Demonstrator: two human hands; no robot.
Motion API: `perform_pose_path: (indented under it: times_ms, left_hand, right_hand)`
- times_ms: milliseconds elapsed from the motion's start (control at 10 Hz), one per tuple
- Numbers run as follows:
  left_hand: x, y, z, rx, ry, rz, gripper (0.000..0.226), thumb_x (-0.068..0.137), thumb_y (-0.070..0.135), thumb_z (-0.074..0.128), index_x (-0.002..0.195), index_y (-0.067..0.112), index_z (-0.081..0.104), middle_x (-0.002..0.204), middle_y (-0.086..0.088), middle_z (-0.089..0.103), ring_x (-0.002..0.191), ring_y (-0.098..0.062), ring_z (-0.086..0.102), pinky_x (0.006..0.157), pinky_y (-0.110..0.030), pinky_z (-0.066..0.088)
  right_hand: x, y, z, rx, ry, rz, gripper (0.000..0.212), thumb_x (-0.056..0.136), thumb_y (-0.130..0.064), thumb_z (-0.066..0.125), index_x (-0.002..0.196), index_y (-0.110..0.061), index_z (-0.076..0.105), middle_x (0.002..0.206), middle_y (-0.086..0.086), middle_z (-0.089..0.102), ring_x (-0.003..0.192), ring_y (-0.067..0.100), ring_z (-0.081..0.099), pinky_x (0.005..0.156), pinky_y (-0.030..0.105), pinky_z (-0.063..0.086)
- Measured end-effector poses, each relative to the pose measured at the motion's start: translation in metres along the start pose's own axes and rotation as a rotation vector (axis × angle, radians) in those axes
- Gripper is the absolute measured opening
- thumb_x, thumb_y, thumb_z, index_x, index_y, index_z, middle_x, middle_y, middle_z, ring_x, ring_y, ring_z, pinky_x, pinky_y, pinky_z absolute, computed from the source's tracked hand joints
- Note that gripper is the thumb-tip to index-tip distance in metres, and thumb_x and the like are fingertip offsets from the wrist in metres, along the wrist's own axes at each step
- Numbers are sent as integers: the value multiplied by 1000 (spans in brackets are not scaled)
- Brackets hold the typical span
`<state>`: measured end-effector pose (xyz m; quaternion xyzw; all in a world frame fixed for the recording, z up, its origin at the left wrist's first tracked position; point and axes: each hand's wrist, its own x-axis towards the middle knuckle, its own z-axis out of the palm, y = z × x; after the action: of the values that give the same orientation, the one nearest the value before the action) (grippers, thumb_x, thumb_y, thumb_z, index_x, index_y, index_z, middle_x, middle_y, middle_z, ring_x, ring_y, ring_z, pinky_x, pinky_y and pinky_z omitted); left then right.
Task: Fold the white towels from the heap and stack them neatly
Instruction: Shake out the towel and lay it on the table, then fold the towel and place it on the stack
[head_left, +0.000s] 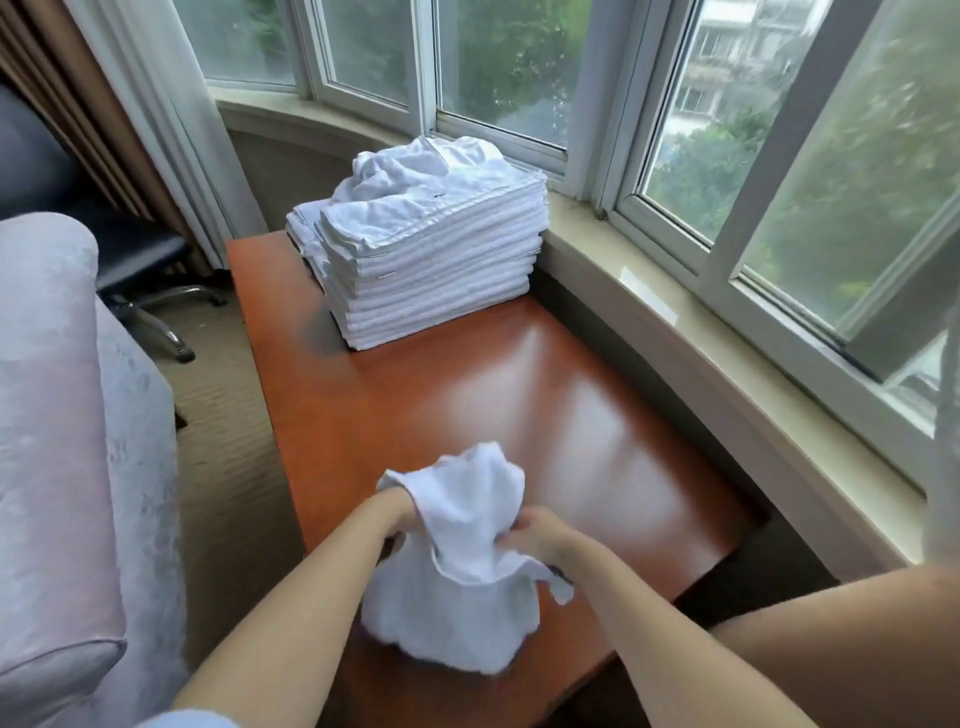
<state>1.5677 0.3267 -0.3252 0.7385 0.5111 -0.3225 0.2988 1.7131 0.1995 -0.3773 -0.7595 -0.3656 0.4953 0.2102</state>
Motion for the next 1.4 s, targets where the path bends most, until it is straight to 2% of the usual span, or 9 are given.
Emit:
perform_pose_path:
  times_ms: [100,300,500,600,700,900,1100,1300,1400]
  left_hand:
    - [27,19,-67,-194,319,268,38,97,11,49,135,8,47,139,-9,48,122,-26,51,100,-29,43]
    - [44,0,-19,171,113,23,52,97,14,40,149,14,33,148,-9,40,132,-30,42,111,-39,34]
    - [3,-6,15,248,24,-77,11,94,17,40,88,13,48,110,0,53,99,-19,50,86,-26,41]
    - [-17,-11,18,89,315,-7,12,92,12,42,87,12,53,108,-5,58,92,-25,55,71,-31,42]
    - [-39,-26,25,64,1316,325,35,78,-2,43,99,10,69,99,-9,69,80,-32,64,57,-35,50]
    - [-46,-45,150,271,152,-5,34,93,9,41,122,12,58,130,-5,57,118,-27,55,93,-36,45]
    - [-72,-42,133,206,89,-75,38,86,22,61,123,15,61,111,-1,63,96,-23,58,76,-29,49]
    - [-74,-26,130,120,-183,-121,62,97,29,51,150,8,26,149,-11,34,129,-30,43,96,-35,43]
    - [-67,-14,119,60,-46,80,43,96,14,42,139,12,45,138,-14,41,88,-26,53,61,-27,46]
  right_hand:
    - [18,-41,-76,400,625,-164,19,89,-23,65,105,-14,65,103,8,67,85,17,63,64,14,47]
    - [-11,-3,-53,-356,-60,474,66,81,-57,64,127,-11,57,100,5,66,74,21,60,56,29,41]
    - [-30,3,-27,-95,-122,512,30,85,-30,60,105,-9,56,86,7,53,74,25,53,60,31,41]
    - [-39,-7,-37,314,96,222,9,86,-18,57,94,-15,59,85,7,61,70,21,60,52,24,46]
    - [-46,-13,-46,270,841,-255,13,85,-21,50,93,-27,42,75,-4,52,58,17,49,43,22,33]
    - [-86,67,16,-403,-154,287,17,96,-17,52,112,-18,54,99,2,50,87,20,49,71,26,43]
    - [-116,63,6,-448,-150,419,42,90,-21,59,129,-6,50,77,6,43,63,19,41,59,27,38]
    - [-129,99,32,-146,-306,746,35,102,-25,41,69,-31,51,49,-15,47,34,-1,46,43,9,36]
    - [-131,89,14,113,-207,640,9,92,-8,62,86,-14,65,75,-14,64,87,6,67,86,21,51]
